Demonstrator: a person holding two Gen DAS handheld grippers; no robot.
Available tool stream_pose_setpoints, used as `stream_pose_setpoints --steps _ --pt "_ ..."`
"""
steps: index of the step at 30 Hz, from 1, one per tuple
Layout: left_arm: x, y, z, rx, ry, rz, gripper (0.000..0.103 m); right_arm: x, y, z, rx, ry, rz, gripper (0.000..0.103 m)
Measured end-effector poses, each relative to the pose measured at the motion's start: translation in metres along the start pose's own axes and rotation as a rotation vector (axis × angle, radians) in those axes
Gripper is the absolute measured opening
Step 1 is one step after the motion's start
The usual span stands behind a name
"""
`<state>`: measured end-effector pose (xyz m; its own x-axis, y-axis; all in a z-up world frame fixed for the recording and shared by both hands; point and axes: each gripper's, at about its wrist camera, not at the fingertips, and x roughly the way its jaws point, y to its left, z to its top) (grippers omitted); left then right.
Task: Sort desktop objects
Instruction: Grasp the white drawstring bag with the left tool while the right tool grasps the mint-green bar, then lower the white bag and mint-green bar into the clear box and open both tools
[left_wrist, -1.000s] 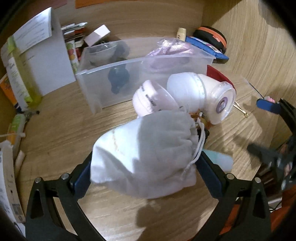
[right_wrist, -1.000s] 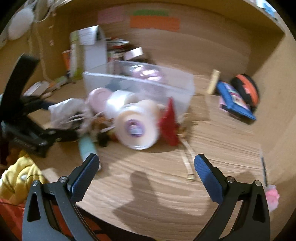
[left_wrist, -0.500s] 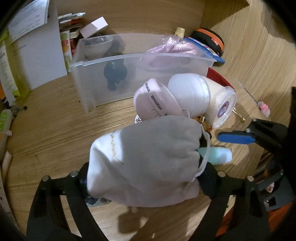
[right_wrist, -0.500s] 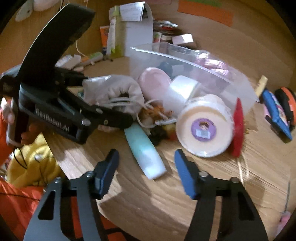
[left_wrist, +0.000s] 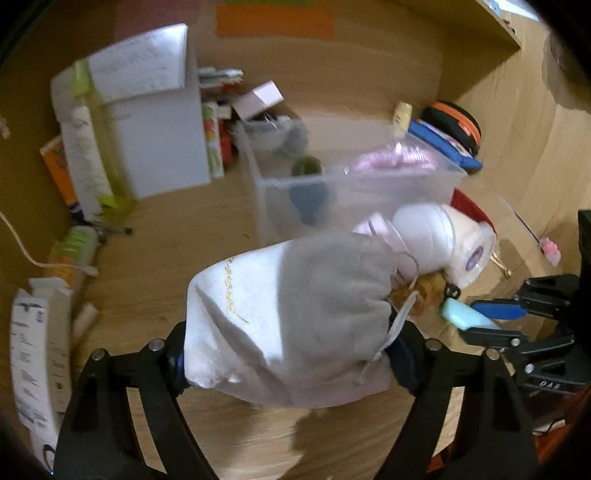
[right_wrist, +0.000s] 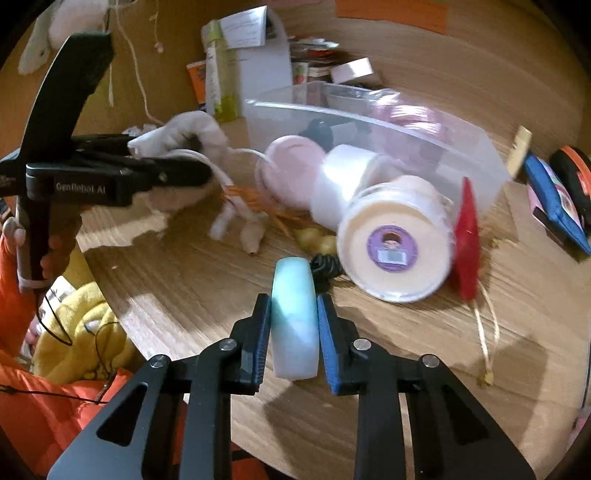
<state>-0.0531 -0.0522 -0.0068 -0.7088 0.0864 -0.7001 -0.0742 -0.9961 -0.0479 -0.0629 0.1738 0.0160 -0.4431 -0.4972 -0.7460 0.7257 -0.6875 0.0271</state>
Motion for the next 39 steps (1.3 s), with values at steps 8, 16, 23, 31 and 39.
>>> stream_pose_setpoints --steps 8,16,23,31,39 --pt "-0.017 0.004 0.02 -0.019 -0.083 0.046 0.083 -0.028 -0.012 0.006 0.047 -0.081 -0.038 0.023" --pt "-0.026 -0.001 0.045 -0.009 -0.161 0.061 0.083 -0.048 -0.034 0.022 0.105 -0.145 -0.063 0.023" --pt "-0.015 -0.008 0.068 0.018 -0.173 0.063 0.083 -0.057 -0.055 0.04 0.135 -0.204 -0.098 0.023" --pt "0.011 -0.014 0.093 0.031 -0.161 0.037 0.083 -0.058 -0.086 0.068 0.164 -0.245 -0.132 0.023" --pt "0.042 -0.017 0.118 0.034 -0.12 0.004 0.083 -0.04 -0.11 0.097 0.172 -0.233 -0.142 0.023"
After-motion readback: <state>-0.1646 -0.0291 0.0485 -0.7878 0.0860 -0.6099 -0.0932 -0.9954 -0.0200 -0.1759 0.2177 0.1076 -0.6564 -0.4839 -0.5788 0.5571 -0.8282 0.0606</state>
